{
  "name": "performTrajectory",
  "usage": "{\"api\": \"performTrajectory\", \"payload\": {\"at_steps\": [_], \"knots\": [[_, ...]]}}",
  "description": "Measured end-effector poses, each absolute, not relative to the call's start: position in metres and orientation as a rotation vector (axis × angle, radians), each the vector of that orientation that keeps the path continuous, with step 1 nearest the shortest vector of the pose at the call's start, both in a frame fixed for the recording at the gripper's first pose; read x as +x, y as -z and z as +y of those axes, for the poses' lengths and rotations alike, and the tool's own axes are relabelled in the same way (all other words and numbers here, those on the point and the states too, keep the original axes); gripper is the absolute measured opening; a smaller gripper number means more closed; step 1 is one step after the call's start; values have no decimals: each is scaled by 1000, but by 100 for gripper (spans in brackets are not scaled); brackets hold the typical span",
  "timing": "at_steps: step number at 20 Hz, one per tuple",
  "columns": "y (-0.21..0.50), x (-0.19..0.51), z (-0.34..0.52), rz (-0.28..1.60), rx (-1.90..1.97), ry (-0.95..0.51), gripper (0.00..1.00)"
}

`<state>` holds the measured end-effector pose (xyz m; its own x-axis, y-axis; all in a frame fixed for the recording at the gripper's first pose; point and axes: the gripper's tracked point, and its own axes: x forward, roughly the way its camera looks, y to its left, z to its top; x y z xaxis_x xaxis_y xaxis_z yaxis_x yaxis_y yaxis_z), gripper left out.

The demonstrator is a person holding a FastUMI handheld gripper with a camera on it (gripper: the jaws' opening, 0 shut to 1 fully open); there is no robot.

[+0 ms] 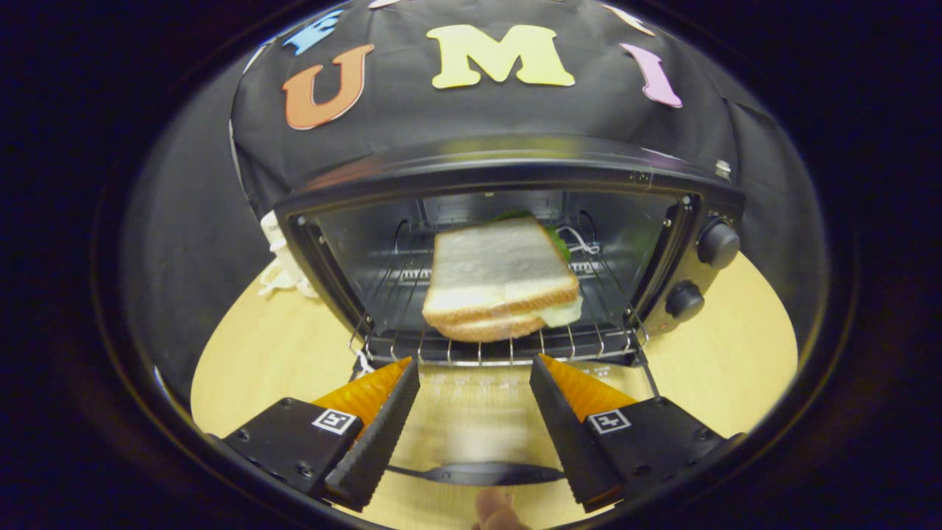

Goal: Open the toaster oven, put the food inside, and close the toaster oven door.

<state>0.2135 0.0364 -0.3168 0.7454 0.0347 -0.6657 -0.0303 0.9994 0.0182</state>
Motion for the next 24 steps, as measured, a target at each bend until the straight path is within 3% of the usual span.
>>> {"api": "performTrajectory", "payload": {"at_steps": [10, 16, 24], "knots": [[278, 130, 16, 724, -40, 45, 99], [306, 105, 35, 833, 9, -27, 99], [343, 113, 31, 921, 84, 13, 98]]}}
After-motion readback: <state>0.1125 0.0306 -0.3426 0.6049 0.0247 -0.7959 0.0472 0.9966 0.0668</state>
